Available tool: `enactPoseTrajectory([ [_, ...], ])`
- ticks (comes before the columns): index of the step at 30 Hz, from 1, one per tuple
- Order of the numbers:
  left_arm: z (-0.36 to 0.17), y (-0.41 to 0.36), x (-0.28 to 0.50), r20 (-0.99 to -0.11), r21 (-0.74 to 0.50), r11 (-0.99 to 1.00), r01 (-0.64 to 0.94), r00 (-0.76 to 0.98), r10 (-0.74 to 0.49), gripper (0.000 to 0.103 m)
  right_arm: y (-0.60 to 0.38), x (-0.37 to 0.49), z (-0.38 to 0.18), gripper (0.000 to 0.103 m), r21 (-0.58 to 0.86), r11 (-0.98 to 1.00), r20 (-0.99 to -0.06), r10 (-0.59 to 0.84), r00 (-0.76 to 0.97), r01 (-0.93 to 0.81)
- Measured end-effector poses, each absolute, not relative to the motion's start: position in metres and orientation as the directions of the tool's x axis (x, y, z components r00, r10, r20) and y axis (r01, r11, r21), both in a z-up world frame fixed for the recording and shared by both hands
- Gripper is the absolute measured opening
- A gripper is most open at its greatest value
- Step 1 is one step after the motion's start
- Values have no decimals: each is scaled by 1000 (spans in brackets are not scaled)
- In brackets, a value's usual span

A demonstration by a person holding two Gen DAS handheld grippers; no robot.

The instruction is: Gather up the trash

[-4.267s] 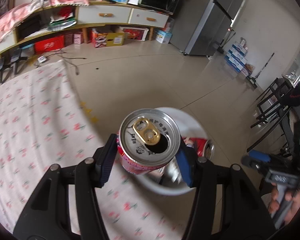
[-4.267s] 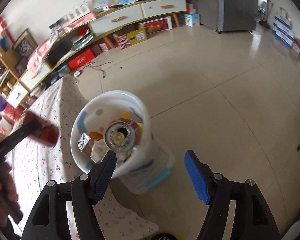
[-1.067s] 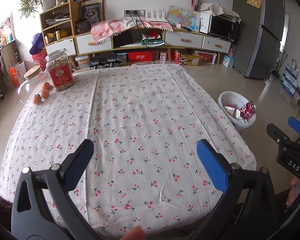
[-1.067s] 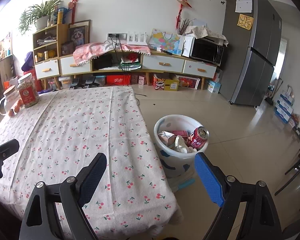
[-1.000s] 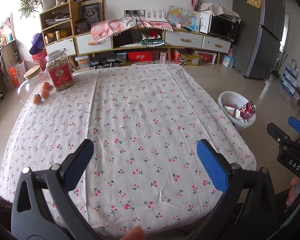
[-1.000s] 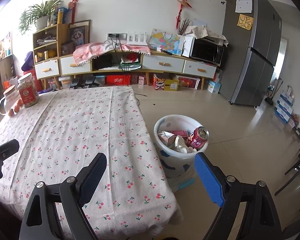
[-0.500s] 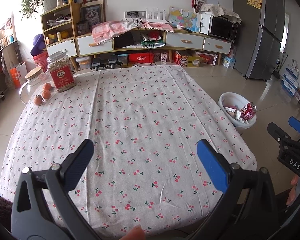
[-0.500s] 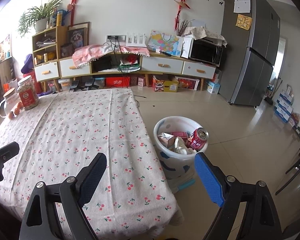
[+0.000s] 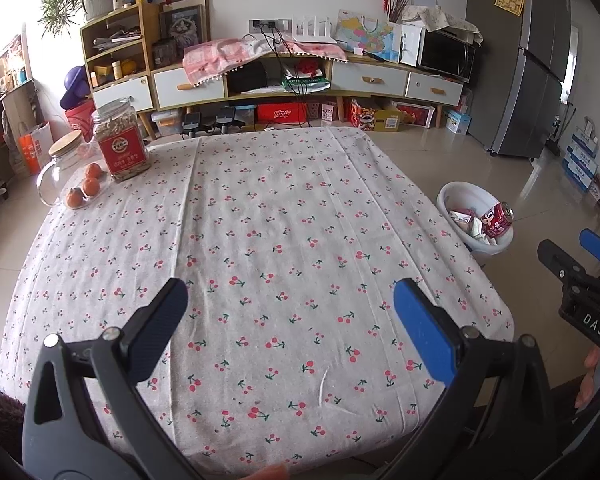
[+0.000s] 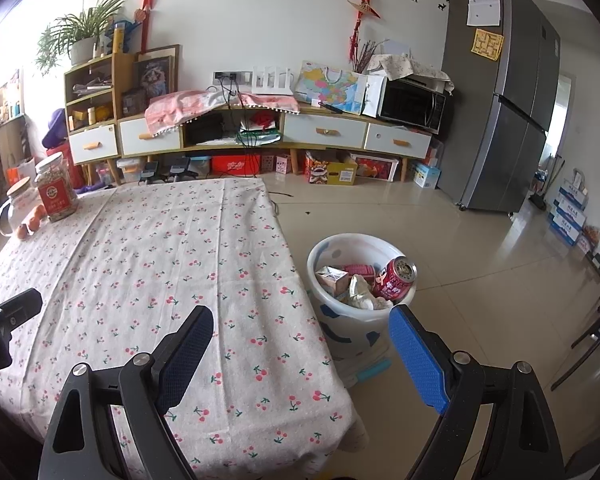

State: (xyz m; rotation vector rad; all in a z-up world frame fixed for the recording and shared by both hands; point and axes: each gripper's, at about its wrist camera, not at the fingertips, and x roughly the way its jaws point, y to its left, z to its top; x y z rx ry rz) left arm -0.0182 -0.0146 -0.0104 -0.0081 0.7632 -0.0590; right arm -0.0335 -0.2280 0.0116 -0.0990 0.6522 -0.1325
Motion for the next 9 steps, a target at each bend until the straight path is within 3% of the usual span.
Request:
enactPoseTrajectory([
  [9, -17, -17, -13, -700, -31, 998, 46, 712, -55, 102, -229, -29, 11, 91, -122, 989, -617, -139, 775, 80],
])
